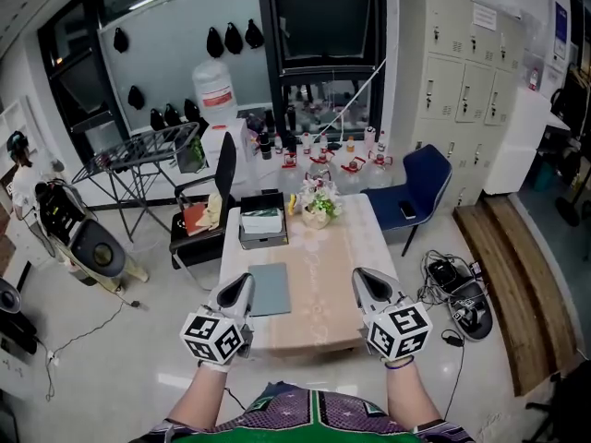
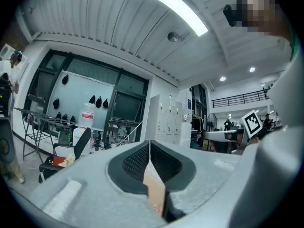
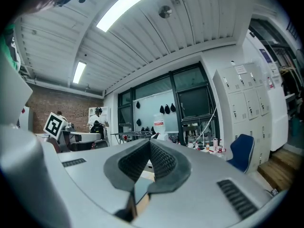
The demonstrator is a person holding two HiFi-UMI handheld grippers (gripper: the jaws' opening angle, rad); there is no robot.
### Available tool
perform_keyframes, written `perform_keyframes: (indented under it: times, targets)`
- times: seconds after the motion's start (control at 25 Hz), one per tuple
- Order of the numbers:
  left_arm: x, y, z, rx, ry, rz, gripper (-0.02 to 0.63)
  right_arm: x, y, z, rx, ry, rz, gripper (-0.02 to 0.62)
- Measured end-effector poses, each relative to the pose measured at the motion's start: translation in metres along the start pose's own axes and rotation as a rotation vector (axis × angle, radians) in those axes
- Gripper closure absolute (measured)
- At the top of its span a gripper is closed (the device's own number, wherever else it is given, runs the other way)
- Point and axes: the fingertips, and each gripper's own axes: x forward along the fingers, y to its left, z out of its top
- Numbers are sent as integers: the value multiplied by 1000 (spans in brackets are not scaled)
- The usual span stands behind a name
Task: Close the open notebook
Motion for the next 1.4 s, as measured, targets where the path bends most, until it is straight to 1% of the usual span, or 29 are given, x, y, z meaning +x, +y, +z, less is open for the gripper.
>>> perform_keyframes:
  times: [0.36,0.52,0.92,1.16,1.4]
  targets:
    - [-10,-1,1,15,-4,-15,590,0,9,2,-10,-7,1,594]
    - [-11,2,-2,19,-2,-3,589,-1,11,-1,-11,-4,1,594]
    - [-10,3,-10,27,3,1,589,-2,9,-12,-21,17,-25,594]
    - [-10,3,-14,42,15,-7,589,2,7,-16,-6,27,-41,594]
    - [-9,2,-11,55,16,-8,589,1,6,-14,-3,17,-46,594]
